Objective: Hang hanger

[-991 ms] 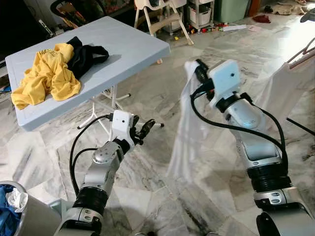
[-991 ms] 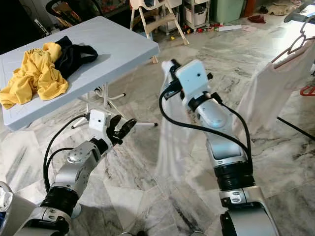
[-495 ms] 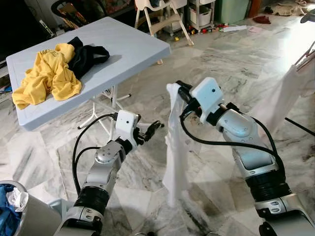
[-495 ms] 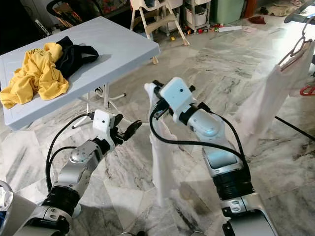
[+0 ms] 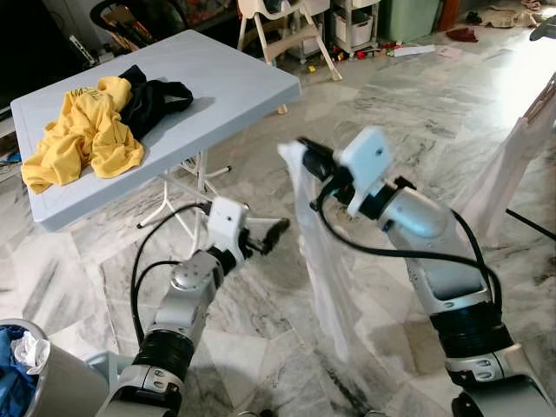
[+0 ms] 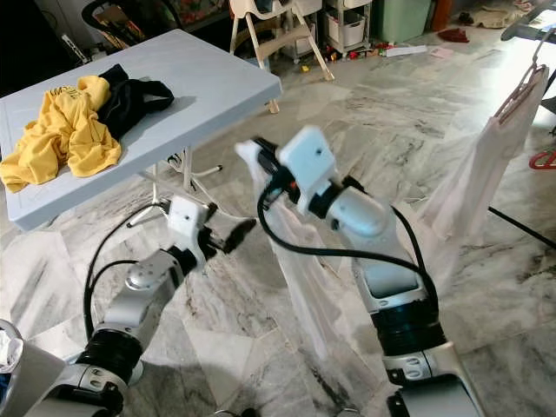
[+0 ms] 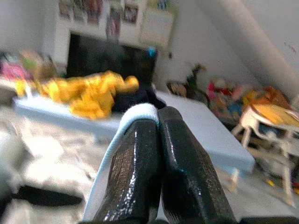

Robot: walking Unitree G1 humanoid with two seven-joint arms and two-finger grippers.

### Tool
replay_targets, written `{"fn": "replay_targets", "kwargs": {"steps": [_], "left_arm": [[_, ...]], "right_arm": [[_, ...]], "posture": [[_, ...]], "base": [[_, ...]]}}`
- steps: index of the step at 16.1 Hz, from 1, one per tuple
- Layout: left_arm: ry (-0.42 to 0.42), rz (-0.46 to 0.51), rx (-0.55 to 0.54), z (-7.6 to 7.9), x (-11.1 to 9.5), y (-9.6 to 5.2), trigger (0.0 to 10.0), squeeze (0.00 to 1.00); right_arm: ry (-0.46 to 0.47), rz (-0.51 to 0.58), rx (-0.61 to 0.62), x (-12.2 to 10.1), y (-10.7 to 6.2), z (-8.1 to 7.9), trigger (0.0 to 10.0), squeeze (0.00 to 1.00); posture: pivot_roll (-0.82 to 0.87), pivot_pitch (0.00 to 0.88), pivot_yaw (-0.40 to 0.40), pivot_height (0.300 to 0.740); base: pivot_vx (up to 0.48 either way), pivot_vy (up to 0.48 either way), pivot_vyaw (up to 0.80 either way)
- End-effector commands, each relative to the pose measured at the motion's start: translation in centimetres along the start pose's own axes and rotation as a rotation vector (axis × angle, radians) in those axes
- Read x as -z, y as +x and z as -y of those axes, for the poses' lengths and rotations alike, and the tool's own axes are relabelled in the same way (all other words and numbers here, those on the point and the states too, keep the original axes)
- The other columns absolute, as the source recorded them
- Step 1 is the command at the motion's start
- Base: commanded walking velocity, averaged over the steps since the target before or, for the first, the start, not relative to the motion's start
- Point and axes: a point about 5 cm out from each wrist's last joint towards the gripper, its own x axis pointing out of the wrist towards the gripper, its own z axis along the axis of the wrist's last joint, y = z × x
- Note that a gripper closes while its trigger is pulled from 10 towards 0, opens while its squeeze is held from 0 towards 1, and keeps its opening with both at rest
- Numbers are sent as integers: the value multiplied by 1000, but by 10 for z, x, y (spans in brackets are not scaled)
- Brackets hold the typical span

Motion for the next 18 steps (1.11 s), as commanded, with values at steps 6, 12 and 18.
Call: {"fn": "replay_targets", "kwargs": {"steps": [6,12,18], "left_arm": [[20,-106,-4,-13,16,-8,10000,0],[-452,60,17,-37,-14,-5,10000,0],[-490,-112,239,-4,7,-1,10000,0]], "right_arm": [[151,228,-120,-66,-9,11,0,0],[216,196,-250,-71,-19,-11,0,0],[245,181,-357,-78,-23,-28,0,0]], "posture": [[-203,83,180,740],[-211,88,186,740],[-230,94,202,740]], "base": [[0,0,0],[0,0,0],[0,0,0]]}}
